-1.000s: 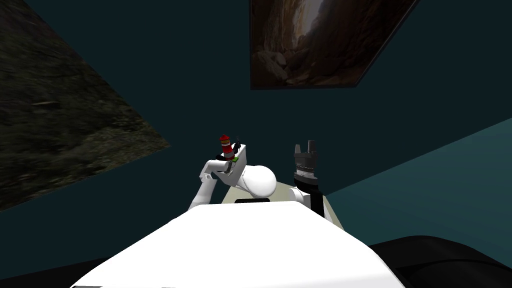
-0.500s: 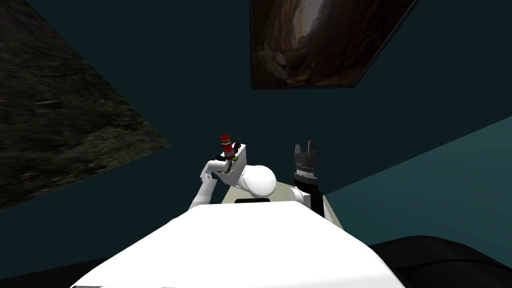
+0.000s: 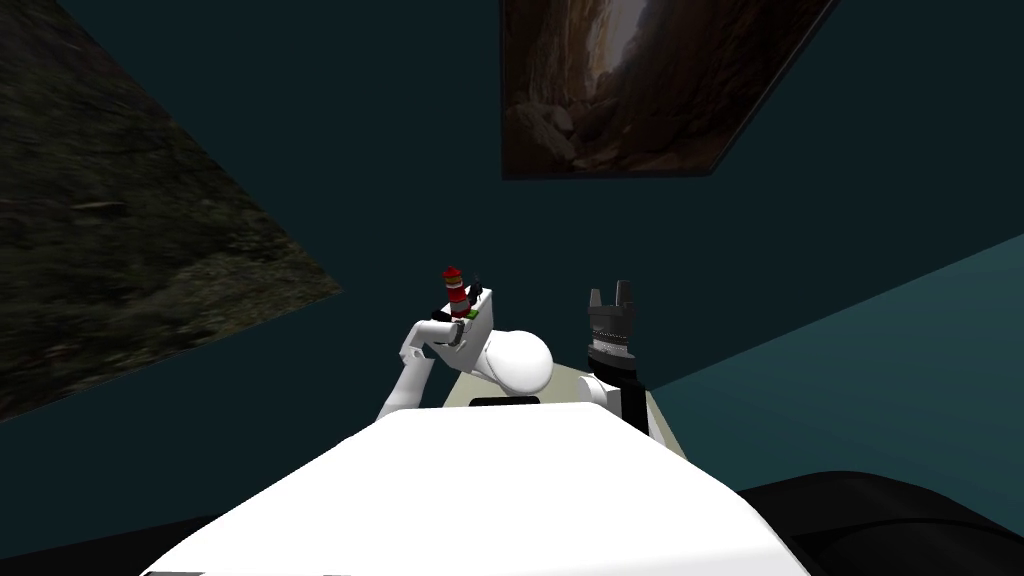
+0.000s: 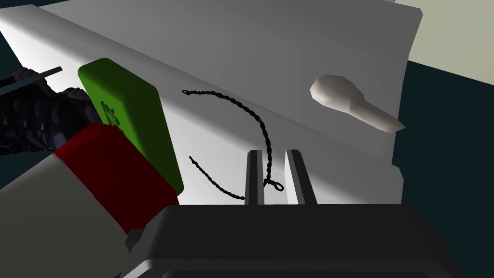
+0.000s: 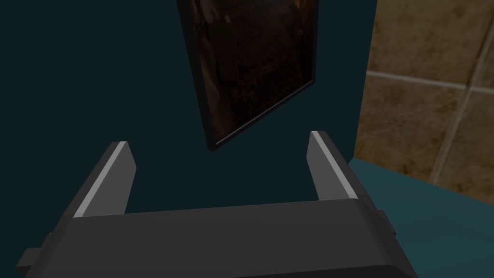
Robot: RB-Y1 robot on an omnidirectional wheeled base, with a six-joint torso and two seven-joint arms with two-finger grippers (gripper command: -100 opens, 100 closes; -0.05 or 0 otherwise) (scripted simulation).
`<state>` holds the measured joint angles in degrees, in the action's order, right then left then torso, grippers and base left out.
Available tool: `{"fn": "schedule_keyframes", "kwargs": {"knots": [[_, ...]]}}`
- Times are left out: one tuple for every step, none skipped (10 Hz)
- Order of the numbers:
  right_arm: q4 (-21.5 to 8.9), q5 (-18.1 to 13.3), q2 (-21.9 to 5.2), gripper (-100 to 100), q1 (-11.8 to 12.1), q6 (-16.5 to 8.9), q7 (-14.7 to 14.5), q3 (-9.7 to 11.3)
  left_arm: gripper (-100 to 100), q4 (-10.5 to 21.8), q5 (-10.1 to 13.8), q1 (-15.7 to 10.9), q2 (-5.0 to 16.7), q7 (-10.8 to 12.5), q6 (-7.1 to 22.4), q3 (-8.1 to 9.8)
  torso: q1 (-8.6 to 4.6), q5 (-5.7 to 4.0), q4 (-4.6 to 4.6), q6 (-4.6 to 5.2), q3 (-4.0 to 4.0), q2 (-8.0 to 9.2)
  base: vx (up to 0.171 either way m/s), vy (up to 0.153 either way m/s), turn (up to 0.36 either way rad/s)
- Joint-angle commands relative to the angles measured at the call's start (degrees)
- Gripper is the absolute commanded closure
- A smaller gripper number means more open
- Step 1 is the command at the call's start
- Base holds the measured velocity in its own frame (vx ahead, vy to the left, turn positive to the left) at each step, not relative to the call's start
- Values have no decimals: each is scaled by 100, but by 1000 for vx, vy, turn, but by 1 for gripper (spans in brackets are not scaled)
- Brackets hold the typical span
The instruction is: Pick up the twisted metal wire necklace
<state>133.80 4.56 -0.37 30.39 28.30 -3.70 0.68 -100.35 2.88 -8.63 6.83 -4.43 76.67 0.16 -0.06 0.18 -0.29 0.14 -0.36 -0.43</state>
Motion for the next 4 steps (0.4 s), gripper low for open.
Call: {"fn": "schedule_keyframes", "kwargs": {"knots": [[0, 0, 0, 0, 0, 0, 0, 0, 100, -137, 20, 8, -2, -17, 166, -9, 0, 0, 0, 0, 0, 0, 17, -6, 35], [0, 0, 0, 0, 0, 0, 0, 0, 100, -246, 36, 25, -5, -29, 292, -17, -2, 0, -1, 0, -1, -2, 16, -7, 29], [0, 0, 0, 0, 0, 0, 0, 0, 100, -176, 25, 14, -4, -19, 199, -13, -2, 0, -2, 1, -2, -3, 7, -4, 6], [0, 0, 0, 0, 0, 0, 0, 0, 0, -187, 27, 13, -4, -21, 224, -13, -1, 1, -3, 2, -2, -2, 0, 0, 0]]}}
